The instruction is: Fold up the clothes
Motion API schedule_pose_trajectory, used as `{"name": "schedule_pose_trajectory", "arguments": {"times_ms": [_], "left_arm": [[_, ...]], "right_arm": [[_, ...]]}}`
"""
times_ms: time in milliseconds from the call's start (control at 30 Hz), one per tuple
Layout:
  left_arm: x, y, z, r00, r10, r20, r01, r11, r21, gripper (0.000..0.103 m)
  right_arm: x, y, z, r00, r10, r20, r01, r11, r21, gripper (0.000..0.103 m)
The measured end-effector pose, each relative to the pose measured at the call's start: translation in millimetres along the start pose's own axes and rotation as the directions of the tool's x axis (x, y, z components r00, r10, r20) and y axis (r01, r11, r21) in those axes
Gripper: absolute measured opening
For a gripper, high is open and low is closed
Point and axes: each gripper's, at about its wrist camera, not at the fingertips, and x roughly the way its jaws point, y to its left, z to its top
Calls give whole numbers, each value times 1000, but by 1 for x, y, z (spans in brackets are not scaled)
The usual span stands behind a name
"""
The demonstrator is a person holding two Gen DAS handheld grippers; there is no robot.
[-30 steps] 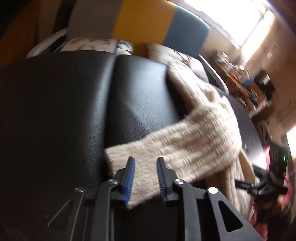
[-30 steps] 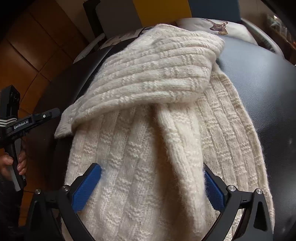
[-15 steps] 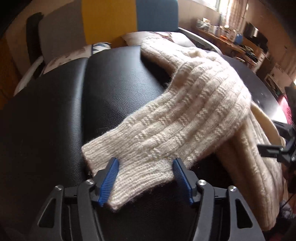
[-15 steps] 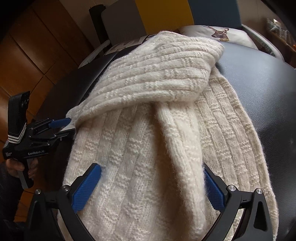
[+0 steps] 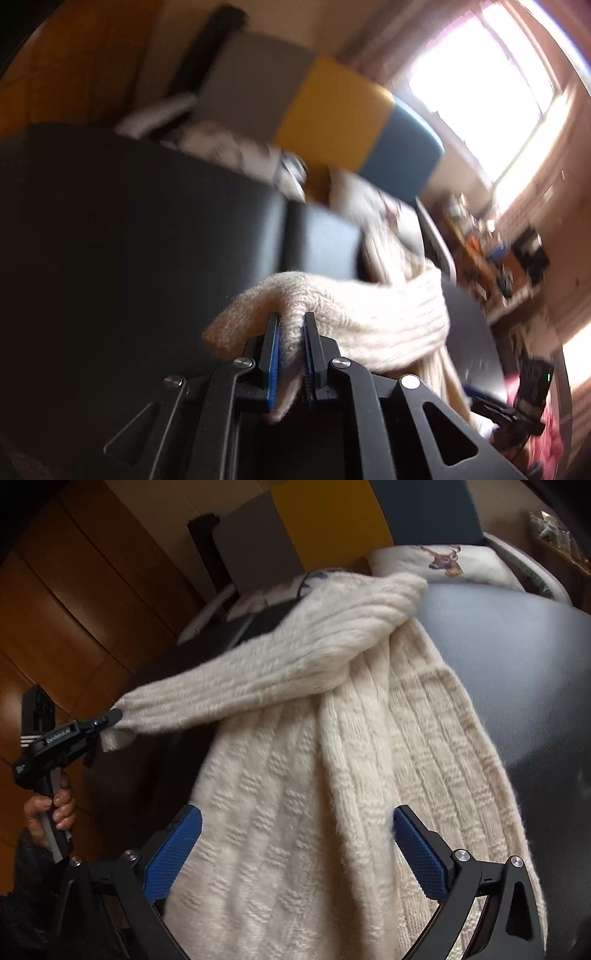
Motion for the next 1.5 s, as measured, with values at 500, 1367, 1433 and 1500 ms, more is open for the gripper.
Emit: {"name": "schedule_pose_trajectory", "arguments": {"times_ms": [500, 1367, 1433, 1500], "left_arm": [[-30, 104, 2, 957, 278, -88, -290, 941, -177, 18], [73, -131, -137, 779, -393, -489, 239, 906, -348, 33], [98, -133, -125, 774, -377, -508, 211, 911, -354, 33], [126, -147, -129, 763, -369, -531, 190, 913, -362, 33]], "right_arm": [[34, -71, 4, 991, 129, -27, -117, 954, 275, 103], [32, -95, 1, 948, 317, 35, -311, 893, 325, 103], [29, -96, -1, 943, 330, 41, -326, 893, 309, 103], [28, -94, -3, 940, 338, 43, -335, 897, 290, 103]]}}
